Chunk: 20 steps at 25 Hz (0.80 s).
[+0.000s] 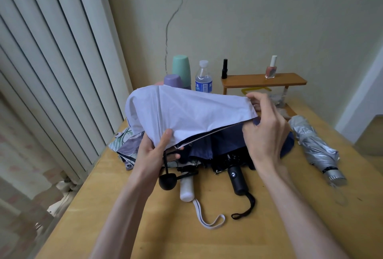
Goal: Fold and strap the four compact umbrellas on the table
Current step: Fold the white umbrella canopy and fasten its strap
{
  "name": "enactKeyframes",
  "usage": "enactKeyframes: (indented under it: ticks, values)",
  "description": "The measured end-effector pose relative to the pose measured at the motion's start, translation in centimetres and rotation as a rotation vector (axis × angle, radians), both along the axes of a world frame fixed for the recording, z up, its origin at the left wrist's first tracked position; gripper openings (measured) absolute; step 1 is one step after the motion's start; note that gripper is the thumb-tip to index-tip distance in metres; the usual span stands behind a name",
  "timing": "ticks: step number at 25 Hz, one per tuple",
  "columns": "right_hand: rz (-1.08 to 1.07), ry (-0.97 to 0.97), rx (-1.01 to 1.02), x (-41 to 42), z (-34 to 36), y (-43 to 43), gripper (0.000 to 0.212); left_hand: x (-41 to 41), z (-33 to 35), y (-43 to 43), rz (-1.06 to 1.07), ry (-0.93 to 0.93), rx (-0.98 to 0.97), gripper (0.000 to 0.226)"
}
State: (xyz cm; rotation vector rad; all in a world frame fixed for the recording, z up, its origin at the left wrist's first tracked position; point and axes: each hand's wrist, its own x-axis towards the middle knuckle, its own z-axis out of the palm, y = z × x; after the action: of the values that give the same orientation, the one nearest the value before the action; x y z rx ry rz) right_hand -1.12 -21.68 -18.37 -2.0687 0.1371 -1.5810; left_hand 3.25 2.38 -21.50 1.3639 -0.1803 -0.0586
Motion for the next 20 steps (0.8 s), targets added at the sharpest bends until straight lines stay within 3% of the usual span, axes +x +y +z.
enactKeyframes:
  ticks: [3, 6, 11, 14, 17, 20]
  values:
    - [0.312, 0.212, 0.212, 0.1, 1.0, -0.6, 0.040, 0.1, -0.2, 0.1, 0.010, -0.014, 0.044, 0.038]
    - [0.387, 0.342, 0.168, 0.2, 1.3, -0.8, 0.049, 0.2, -0.8, 0.2, 0.026, -0.041, 0.094, 0.036]
    - [0.187, 0.199, -0.008, 0.4, 0.7, -1.0, 0.030, 0.3, -0.9, 0.1, 0.054, -0.038, 0.078, 0.032]
    - [0.042, 0.122, -0.094, 0.5, -0.4, -0.4, 0.048, 0.1, -0.7, -0.5, 0.074, -0.040, -0.002, 0.036]
    - [0.177, 0.107, -0.078, 0.8, -0.9, -0.2, 0.052, 0.0, -1.0, -0.9, 0.073, -0.071, 0.025, 0.046]
    - [0.177, 0.047, -0.024, 0.9, -0.9, -0.7, 0.030, 0.0, -1.2, -0.9, 0.073, -0.082, 0.043, 0.053]
